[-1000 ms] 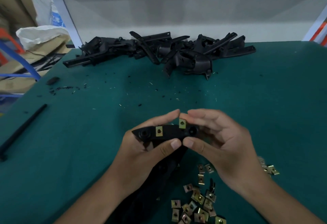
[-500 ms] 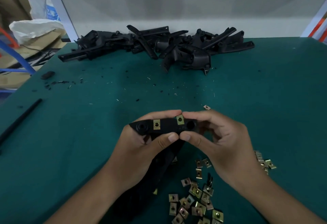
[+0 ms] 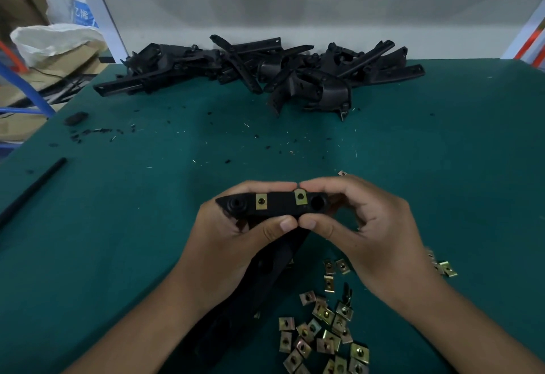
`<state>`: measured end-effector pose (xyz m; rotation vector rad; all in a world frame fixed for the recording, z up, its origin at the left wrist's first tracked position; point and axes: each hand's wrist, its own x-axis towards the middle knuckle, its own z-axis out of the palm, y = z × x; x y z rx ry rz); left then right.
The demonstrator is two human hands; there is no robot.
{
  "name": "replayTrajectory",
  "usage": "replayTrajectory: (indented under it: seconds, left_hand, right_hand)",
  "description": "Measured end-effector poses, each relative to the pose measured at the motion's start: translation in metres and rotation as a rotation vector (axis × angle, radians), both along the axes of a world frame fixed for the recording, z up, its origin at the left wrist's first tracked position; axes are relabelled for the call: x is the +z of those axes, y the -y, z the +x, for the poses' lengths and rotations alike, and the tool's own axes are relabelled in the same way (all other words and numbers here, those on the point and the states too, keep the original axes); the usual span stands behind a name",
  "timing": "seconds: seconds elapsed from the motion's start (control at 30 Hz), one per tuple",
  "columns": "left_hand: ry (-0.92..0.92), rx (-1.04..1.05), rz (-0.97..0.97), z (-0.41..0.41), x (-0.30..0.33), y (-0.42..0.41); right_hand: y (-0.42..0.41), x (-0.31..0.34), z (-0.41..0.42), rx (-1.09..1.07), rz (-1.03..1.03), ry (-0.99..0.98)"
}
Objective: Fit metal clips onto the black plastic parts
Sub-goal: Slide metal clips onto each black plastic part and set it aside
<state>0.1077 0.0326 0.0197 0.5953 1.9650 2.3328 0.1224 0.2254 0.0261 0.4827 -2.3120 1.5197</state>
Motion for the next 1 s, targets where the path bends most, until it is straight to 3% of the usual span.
replayTrajectory:
  seconds: [0.5, 0.77, 1.0]
  left_hand:
    - [-0.051, 0.027, -0.143, 0.001, 0.0, 0.0]
    - [-0.051, 0.027, -0.046, 0.006, 0.007, -0.003]
    - [-0.019, 0.062, 0.028, 0.024, 0.034, -0.017]
  right_hand:
    - [-0.006, 0.004, 0.002, 0.017, 0.17, -0.008]
    - [-0.002, 0.001, 0.001, 0.016, 0.085, -0.06]
    - [-0.013, 0.027, 0.012, -0.018, 0.132, -0.136]
